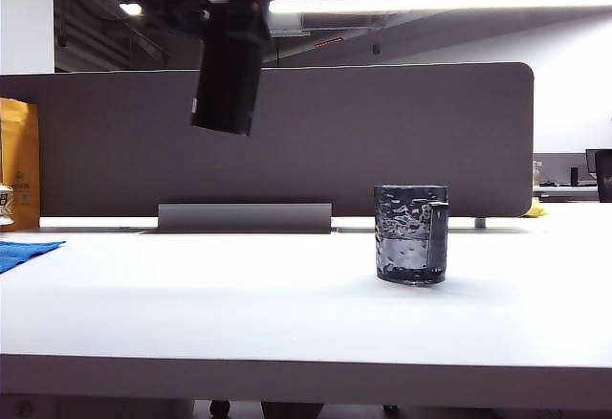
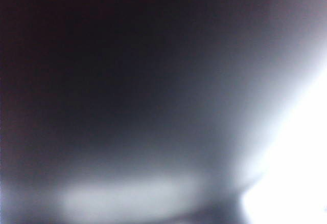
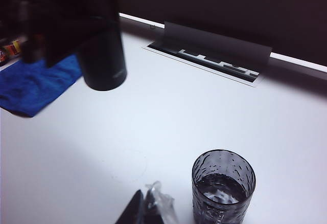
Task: Pick up the black thermos, pour some water into the cup, then place the black thermos back on the table.
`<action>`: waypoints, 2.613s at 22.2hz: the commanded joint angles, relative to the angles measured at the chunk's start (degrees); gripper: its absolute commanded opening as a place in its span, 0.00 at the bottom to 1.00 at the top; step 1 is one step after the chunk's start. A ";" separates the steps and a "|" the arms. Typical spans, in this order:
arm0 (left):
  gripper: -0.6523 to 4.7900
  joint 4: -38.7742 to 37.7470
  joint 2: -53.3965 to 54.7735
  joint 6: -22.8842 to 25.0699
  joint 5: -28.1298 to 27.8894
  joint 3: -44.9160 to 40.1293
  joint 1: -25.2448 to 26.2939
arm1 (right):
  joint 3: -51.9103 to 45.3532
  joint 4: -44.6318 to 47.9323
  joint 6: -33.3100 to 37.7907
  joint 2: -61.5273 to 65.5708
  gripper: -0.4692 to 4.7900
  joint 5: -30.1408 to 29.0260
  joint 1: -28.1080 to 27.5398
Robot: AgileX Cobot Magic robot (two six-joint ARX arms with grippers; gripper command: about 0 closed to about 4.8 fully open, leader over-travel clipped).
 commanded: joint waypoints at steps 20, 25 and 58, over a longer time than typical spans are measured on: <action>0.98 50.88 17.99 -15.34 4.94 -28.81 6.23 | 0.26 12.87 3.28 21.05 0.09 -5.95 11.67; 1.00 50.38 17.09 -15.41 6.88 -29.18 6.21 | 0.26 12.31 3.26 20.68 0.09 -6.12 11.65; 0.11 -12.17 -65.33 -20.52 11.91 -58.23 1.62 | -31.91 -9.38 8.48 -42.66 0.09 4.20 11.65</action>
